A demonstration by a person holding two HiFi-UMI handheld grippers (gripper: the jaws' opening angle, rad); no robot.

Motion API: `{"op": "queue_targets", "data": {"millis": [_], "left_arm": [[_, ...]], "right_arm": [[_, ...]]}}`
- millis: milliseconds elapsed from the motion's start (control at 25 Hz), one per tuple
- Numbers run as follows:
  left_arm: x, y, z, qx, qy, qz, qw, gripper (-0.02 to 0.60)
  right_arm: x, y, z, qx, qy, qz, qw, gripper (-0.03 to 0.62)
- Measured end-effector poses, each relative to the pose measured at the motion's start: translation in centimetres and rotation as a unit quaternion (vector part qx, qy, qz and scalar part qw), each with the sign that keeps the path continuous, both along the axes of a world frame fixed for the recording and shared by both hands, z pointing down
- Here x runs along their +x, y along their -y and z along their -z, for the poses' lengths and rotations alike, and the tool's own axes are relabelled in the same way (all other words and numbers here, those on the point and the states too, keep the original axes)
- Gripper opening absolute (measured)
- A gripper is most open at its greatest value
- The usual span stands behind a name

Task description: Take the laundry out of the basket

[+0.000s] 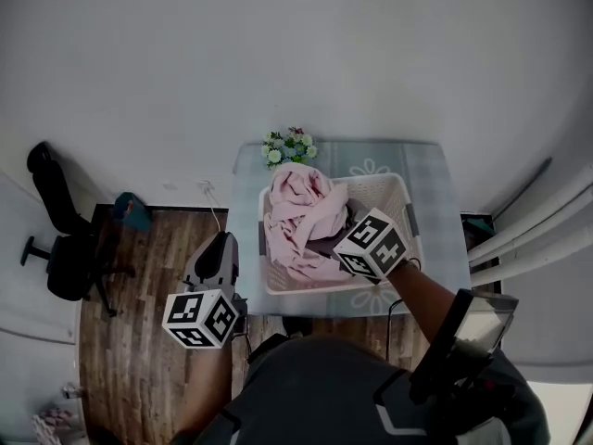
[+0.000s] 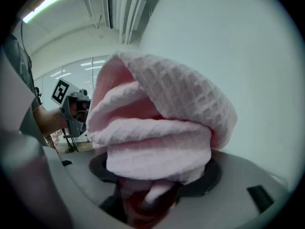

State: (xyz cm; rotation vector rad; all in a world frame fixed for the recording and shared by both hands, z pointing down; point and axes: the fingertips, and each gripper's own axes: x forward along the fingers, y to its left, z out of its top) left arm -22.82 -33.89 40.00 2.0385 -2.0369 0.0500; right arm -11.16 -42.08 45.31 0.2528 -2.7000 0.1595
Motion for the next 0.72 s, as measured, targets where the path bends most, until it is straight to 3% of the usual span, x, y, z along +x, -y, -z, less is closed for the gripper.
{"op": "queue_targets", "data": {"millis": [320, 520, 720], "left_arm": [[2.8, -3.1, 2.0, 0.018, 0.026, 0.003, 0.9995, 0.025], [2.8, -5.5, 3.9, 0.049, 0.023, 0.045, 0.9975, 0.011], [2.9, -7.7, 5.3, 0.054, 0.033, 0.051, 0.9967, 0.011]], "right_arm": [[2.4, -1.8, 4.6, 0.031, 0.052, -0.011, 0.998, 0.333], [3.3, -2.6, 7.7, 0.052, 0.084, -0.017, 0.995, 0.333], [3.7, -3.6, 11.1, 0.069, 0.112, -0.013, 0.991, 0.333]]}}
